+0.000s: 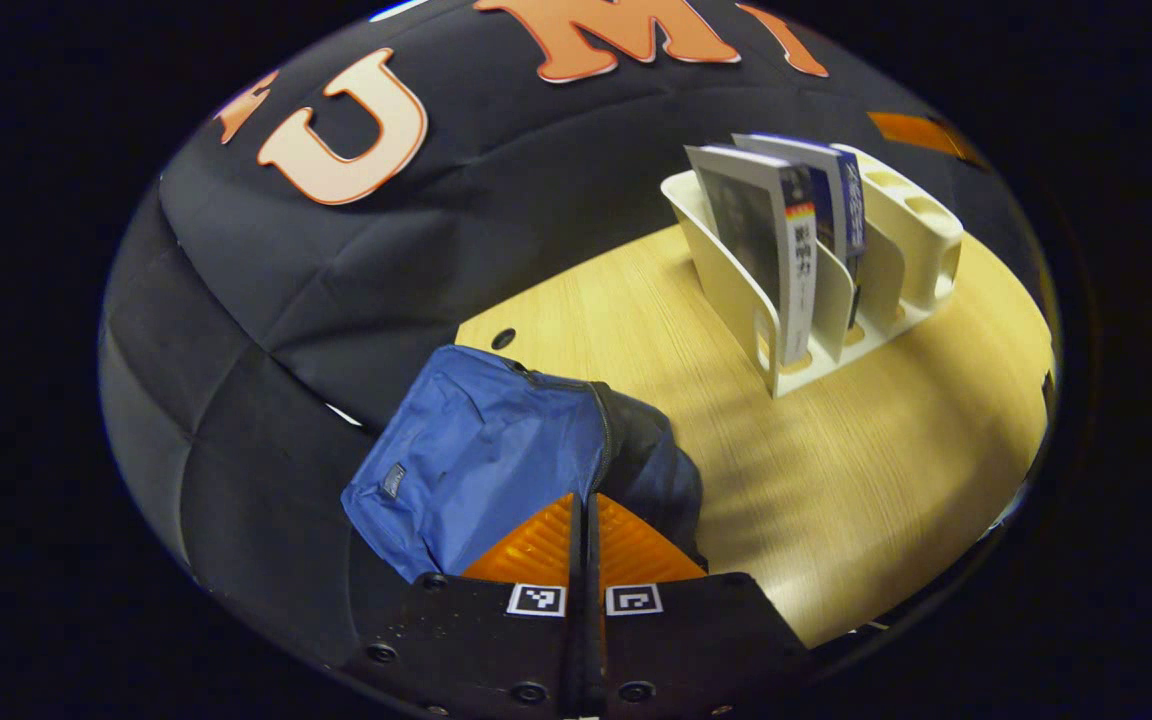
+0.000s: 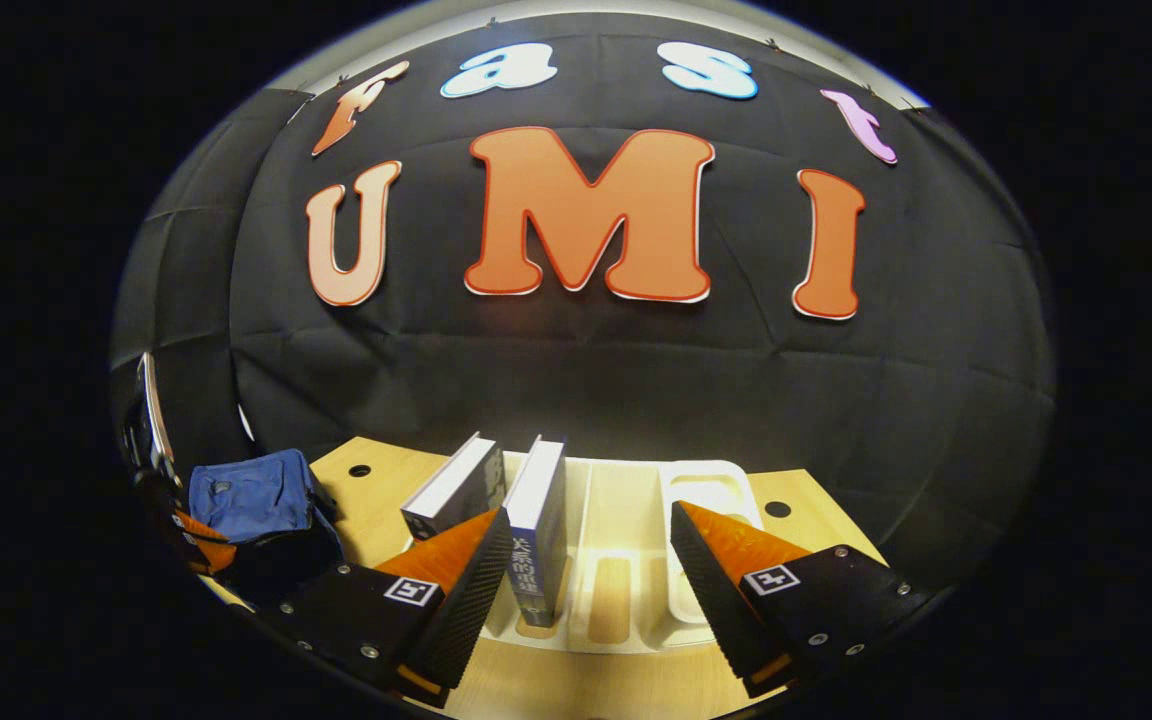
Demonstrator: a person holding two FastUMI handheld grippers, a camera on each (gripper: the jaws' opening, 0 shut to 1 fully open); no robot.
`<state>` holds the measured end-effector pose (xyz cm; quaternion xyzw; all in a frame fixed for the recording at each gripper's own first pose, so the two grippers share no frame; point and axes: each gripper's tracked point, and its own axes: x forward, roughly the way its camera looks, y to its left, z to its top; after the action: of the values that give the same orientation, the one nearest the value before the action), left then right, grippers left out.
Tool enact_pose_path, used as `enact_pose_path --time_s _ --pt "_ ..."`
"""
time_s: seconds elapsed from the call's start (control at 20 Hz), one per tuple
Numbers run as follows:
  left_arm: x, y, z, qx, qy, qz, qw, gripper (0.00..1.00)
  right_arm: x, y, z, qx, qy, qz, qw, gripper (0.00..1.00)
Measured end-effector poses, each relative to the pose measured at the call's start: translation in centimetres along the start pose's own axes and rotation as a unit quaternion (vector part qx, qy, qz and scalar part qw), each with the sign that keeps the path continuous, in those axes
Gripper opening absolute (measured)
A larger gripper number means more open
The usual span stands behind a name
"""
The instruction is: Open the schoolbag, grab two books from the bookshelf and put them into the schoolbag.
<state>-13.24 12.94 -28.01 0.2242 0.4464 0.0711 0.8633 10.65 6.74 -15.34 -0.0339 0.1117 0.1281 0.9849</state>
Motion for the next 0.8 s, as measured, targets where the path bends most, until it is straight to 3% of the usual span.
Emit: enact_pose_path --time_s 0.35,0.65,0.8 --pt "-1.5 4.9 3.8 -0.069 -0.029 -0.042 0.996 0.01 2.0 5.5 0.8 0.003 0.052 0.043 0.998 0.95" --pt "-1.9 8.1 6.1 -0.067 -0.057 -0.071 0.994 0.00 4.3 9.3 -0.2 -0.005 0.129 0.076 0.989 0.95" --pt "-2.3 9.7 7.2 -0.071 -0.069 -0.084 0.992 0.00 5.6 9.7 -1.5 -0.023 0.177 0.064 0.982 0.95"
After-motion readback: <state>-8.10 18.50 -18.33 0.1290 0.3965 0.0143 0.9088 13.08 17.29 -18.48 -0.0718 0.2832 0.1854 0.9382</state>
